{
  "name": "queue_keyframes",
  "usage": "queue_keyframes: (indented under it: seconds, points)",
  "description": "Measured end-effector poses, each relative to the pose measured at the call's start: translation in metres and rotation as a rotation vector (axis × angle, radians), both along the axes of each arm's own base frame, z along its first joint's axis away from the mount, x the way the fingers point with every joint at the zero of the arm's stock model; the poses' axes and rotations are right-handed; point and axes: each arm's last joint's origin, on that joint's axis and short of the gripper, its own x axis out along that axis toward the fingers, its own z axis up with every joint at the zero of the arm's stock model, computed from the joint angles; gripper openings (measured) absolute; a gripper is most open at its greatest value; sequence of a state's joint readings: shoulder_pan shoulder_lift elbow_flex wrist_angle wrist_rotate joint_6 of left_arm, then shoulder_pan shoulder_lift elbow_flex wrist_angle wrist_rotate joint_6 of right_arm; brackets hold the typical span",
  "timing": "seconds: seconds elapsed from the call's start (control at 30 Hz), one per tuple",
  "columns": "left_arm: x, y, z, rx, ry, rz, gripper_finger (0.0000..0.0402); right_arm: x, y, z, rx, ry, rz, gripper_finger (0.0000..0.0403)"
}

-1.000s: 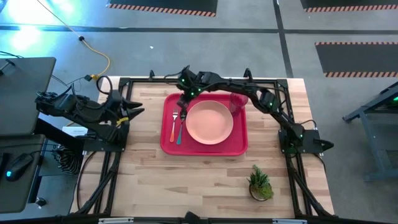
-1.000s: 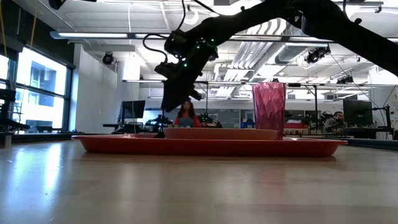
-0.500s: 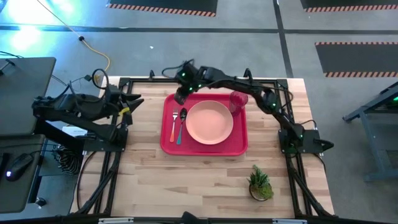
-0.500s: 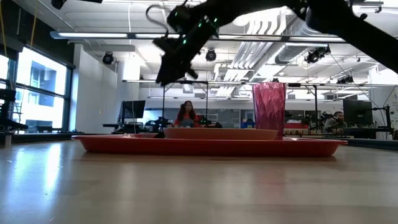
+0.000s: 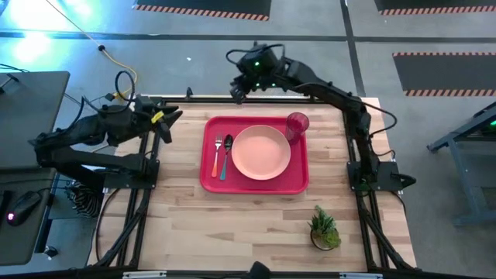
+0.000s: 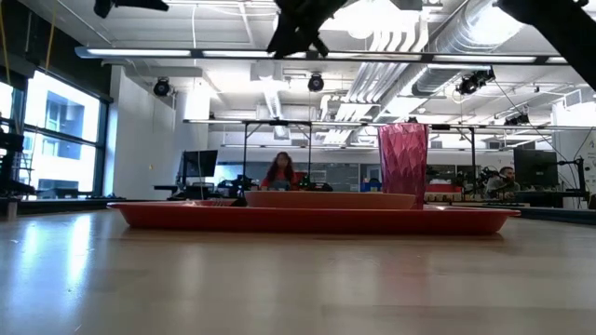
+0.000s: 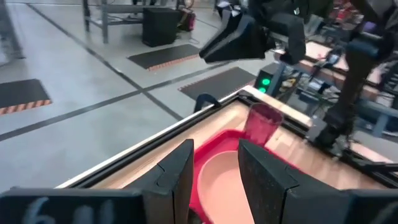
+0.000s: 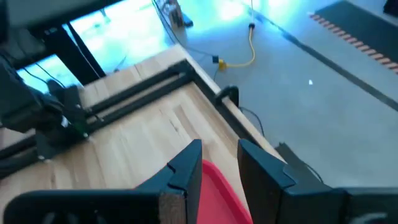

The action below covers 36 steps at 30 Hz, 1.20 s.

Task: Pick and place plate/cup/fork/spoon on tray
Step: Adjust the plate that is on the serving tray

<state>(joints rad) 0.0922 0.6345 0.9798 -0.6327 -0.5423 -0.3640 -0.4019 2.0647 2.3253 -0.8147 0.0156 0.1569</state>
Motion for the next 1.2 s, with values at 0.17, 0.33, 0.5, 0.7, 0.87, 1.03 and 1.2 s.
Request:
queue_keyframes:
  seconds: [0.17,0.33,0.5,0.7,0.87,1.03,1.2]
  points:
    - [0.02,0.013,-0.001,0.017,0.039,-0.059,0.0115,-0.018,0.009,0.027,-0.023,-0.063,0.011,0.0094]
    - [0.033,0.025,-0.007,-0.006,0.091,-0.078,0.0115,-0.037,0.024,0.042,-0.011,-0.036,0.047,0.0094]
    - [0.034,0.031,-0.008,-0.01,0.09,-0.051,0.0115,-0.063,0.055,0.054,-0.025,0.092,0.125,0.0094]
    - [0.032,0.032,-0.001,0.039,0.042,-0.043,0.0115,-0.09,0.093,0.066,-0.086,0.216,0.107,0.0094]
    - [0.033,0.032,0.003,0.057,0.005,-0.043,0.0115,-0.111,0.124,0.072,-0.141,0.307,0.1,0.0094]
    - [0.033,0.032,0.003,0.058,0.005,-0.042,0.0115,-0.131,0.147,0.075,-0.182,0.403,0.136,0.0094]
    - [0.033,0.033,0.005,0.068,-0.012,-0.026,0.0115,-0.133,0.159,0.06,-0.206,0.439,0.165,0.0094]
